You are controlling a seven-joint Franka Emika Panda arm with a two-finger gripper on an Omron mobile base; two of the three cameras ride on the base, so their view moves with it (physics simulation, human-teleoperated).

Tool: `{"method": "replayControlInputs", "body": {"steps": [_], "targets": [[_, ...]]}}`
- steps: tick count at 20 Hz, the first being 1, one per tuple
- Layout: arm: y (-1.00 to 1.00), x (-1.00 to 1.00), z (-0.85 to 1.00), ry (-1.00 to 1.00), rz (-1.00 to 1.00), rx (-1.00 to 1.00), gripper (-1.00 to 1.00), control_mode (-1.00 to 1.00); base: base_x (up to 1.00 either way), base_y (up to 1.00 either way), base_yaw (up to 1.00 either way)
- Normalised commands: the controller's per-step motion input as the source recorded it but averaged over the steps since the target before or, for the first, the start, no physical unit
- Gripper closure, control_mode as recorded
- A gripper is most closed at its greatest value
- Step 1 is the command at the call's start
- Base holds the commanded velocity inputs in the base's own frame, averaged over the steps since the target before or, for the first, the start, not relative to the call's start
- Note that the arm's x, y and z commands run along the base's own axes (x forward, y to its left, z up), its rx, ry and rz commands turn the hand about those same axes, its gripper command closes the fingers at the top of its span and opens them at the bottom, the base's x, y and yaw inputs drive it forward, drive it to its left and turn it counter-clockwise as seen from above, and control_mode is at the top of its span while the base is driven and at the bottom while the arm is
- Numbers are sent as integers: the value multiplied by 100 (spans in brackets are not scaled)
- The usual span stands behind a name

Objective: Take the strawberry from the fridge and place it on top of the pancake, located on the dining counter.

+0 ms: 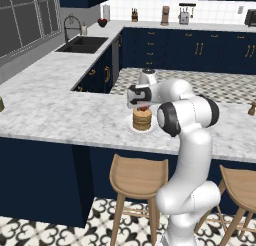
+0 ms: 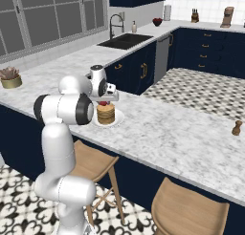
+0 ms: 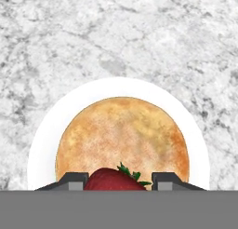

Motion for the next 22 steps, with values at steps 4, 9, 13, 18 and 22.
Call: {"method": "replayControlInputs", "body": {"steps": [4, 9, 13, 18, 22], "targets": [[0, 0, -24, 0, 0, 0, 100, -100, 0, 0, 0], [0, 0, -30, 0, 0, 0, 100, -100, 0, 0, 0], [0, 0, -33, 0, 0, 0, 100, -100, 0, 0, 0], [0, 0, -29, 7, 0, 0, -100, -100, 0, 0, 0], [0, 0, -10, 2, 0, 0, -100, -100, 0, 0, 0]]}}
